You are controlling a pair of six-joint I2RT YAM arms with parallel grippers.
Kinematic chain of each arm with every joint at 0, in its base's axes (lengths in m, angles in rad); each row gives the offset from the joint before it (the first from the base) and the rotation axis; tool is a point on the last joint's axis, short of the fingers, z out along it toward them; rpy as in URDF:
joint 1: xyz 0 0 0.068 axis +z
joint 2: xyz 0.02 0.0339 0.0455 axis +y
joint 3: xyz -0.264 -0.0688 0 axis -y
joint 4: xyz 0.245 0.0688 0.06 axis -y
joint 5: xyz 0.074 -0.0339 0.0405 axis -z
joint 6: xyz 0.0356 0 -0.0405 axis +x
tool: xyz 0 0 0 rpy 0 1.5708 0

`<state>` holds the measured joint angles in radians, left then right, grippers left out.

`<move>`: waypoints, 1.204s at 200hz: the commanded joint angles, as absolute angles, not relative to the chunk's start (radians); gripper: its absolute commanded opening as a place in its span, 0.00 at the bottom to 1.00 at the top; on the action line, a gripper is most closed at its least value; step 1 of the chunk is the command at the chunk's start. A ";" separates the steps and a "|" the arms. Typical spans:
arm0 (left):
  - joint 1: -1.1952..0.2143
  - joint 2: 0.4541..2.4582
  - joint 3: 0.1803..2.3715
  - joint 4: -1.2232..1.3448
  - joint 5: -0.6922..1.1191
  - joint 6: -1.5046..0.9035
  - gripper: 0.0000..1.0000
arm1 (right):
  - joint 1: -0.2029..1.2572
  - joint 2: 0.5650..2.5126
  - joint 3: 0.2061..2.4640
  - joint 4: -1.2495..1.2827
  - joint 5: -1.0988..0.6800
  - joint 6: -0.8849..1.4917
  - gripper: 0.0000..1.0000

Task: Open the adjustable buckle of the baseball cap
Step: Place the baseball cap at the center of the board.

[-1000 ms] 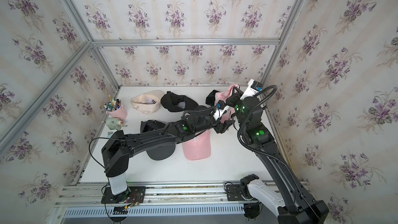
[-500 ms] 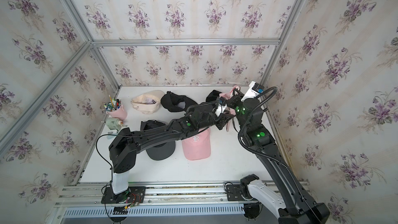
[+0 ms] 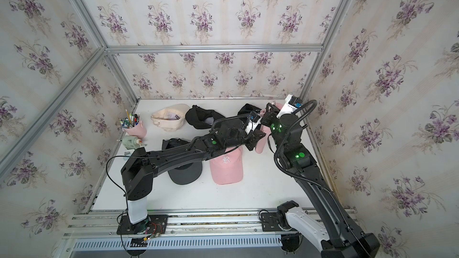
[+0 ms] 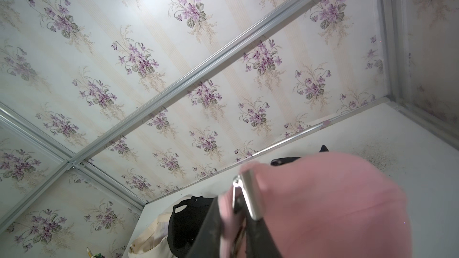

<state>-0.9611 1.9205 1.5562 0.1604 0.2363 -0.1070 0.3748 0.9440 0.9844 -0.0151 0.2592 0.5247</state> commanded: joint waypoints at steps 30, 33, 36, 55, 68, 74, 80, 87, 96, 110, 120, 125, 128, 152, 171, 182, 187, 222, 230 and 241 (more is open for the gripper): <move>-0.929 1.875 1.504 0.172 0.329 -0.226 0.01 | 0.376 0.899 0.974 0.031 0.219 0.367 0.56; -0.927 1.874 1.500 0.173 0.336 -0.235 0.01 | 0.375 0.896 0.975 0.027 0.219 0.357 0.58; -0.925 1.873 1.499 0.173 0.341 -0.245 0.01 | 0.376 0.892 0.976 0.024 0.219 0.350 0.59; -0.916 1.878 1.481 0.192 0.395 -0.310 0.00 | 0.375 0.869 0.977 0.012 0.216 0.291 0.66; -0.907 1.894 1.473 0.216 0.442 -0.370 0.00 | 0.374 0.854 0.975 0.004 0.223 0.257 0.69; -0.904 1.902 1.468 0.229 0.451 -0.397 0.00 | 0.376 0.845 0.974 -0.001 0.228 0.242 0.69; -0.900 1.910 1.459 0.254 0.461 -0.428 0.00 | 0.376 0.839 0.974 -0.007 0.236 0.231 0.71; -0.895 1.921 1.450 0.283 0.476 -0.466 0.00 | 0.375 0.832 0.972 -0.012 0.244 0.220 0.73; -0.893 1.934 1.436 0.323 0.489 -0.512 0.00 | 0.376 0.825 0.970 -0.020 0.254 0.205 0.75; -0.891 1.958 1.417 0.387 0.506 -0.573 0.00 | 0.375 0.818 0.965 -0.036 0.266 0.194 0.77; -0.891 1.978 1.407 0.431 0.513 -0.617 0.00 | 0.375 0.815 0.961 -0.046 0.270 0.188 0.78; -0.891 1.987 1.403 0.453 0.517 -0.638 0.00 | 0.375 0.813 0.957 -0.049 0.270 0.190 0.78; -0.891 1.992 1.401 0.466 0.519 -0.649 0.00 | 0.375 0.813 0.955 -0.051 0.269 0.190 0.78; -0.899 2.026 1.411 0.520 0.525 -0.704 0.01 | 0.376 0.810 0.934 -0.051 0.257 0.208 0.78; -0.902 2.057 1.415 0.566 0.528 -0.751 0.01 | 0.376 0.815 0.925 -0.058 0.248 0.218 0.78; -0.902 2.083 1.414 0.613 0.525 -0.789 0.01 | 0.375 0.813 0.921 -0.063 0.247 0.222 0.78; -0.902 2.096 1.415 0.630 0.523 -0.806 0.01 | 0.376 0.812 0.918 -0.065 0.247 0.222 0.78; -0.898 2.157 1.408 0.705 0.528 -0.871 0.01 | 0.376 0.800 0.893 -0.068 0.256 0.223 0.78; -0.895 2.167 1.403 0.707 0.530 -0.877 0.02 | 0.376 0.799 0.889 -0.068 0.260 0.222 0.79; -0.890 2.176 1.392 0.710 0.527 -0.884 0.02 | 0.376 0.799 0.883 -0.067 0.262 0.219 0.79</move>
